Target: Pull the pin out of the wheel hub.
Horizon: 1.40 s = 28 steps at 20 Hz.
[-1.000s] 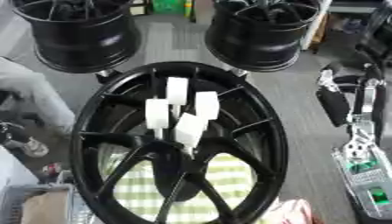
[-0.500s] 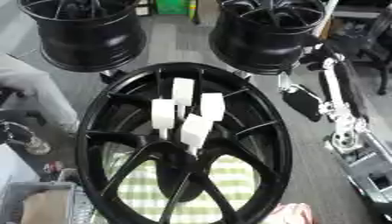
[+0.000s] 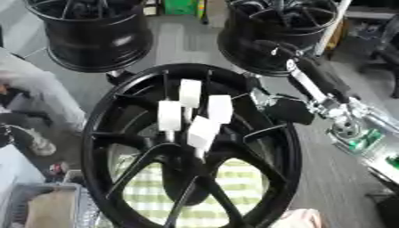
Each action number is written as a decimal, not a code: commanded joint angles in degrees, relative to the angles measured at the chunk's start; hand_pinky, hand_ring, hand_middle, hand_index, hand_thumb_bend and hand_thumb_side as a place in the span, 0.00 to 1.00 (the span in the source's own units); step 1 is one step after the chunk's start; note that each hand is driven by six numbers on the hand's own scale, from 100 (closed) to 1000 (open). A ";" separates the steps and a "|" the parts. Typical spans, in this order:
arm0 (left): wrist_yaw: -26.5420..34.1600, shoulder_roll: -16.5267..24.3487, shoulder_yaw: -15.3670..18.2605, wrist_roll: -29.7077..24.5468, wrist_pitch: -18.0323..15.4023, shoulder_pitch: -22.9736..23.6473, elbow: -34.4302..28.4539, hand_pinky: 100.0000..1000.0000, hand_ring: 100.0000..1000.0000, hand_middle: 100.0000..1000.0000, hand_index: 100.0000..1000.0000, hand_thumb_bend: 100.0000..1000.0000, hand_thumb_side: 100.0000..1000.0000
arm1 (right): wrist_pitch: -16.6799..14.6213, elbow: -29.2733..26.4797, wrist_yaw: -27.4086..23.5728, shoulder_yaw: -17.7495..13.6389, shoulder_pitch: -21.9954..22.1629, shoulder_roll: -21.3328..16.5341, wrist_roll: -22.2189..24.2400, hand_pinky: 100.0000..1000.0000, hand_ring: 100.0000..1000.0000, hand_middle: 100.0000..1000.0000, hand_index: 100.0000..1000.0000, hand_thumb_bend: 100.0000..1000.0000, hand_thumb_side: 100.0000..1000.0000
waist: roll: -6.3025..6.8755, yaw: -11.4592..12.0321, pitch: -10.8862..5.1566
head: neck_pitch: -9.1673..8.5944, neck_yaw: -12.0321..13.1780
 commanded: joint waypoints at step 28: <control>0.05 1.20 -0.24 -0.59 -0.82 -1.12 -0.47 0.61 0.57 0.60 0.76 0.00 0.84 | 4.65 -0.72 -11.19 2.68 -10.54 0.75 29.82 0.73 0.78 0.86 0.98 0.00 0.56 | 0.31 0.11 0.23 | -0.15 -0.12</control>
